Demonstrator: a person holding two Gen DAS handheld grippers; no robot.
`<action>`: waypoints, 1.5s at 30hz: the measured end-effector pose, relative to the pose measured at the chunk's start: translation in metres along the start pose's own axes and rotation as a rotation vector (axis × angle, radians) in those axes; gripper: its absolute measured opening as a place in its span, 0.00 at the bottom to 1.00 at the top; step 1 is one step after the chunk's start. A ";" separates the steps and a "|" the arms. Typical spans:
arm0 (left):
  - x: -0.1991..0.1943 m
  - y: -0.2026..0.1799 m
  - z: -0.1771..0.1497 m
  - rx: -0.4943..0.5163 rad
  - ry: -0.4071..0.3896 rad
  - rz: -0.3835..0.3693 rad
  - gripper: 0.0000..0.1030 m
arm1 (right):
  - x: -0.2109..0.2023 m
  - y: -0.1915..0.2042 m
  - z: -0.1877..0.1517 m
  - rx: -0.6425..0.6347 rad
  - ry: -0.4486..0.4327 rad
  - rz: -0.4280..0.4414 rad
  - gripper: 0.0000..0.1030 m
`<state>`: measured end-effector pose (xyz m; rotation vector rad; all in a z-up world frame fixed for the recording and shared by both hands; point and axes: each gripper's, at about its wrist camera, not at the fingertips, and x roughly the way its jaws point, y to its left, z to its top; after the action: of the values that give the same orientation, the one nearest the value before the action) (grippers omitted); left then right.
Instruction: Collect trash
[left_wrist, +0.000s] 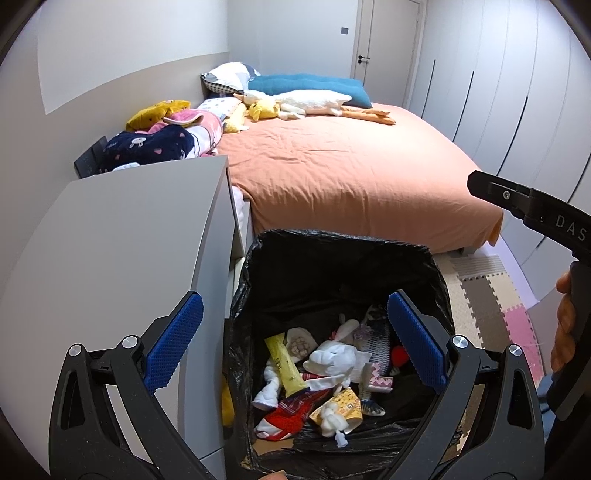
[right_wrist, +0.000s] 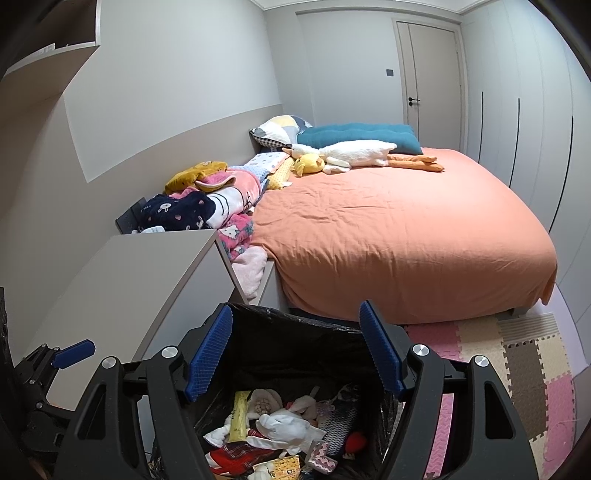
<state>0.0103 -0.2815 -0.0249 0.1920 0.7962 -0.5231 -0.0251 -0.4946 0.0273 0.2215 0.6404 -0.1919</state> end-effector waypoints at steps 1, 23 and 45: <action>-0.001 0.000 0.000 0.002 -0.002 0.002 0.94 | 0.000 0.000 0.000 -0.001 0.000 0.000 0.70; -0.006 0.000 0.001 0.002 -0.018 -0.027 0.94 | 0.000 -0.003 -0.002 0.000 0.002 -0.001 0.70; -0.013 -0.001 -0.001 -0.006 -0.063 0.010 0.94 | 0.000 -0.003 -0.002 0.002 0.003 -0.001 0.70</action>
<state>0.0013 -0.2774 -0.0166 0.1730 0.7348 -0.5146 -0.0265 -0.4968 0.0255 0.2229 0.6434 -0.1931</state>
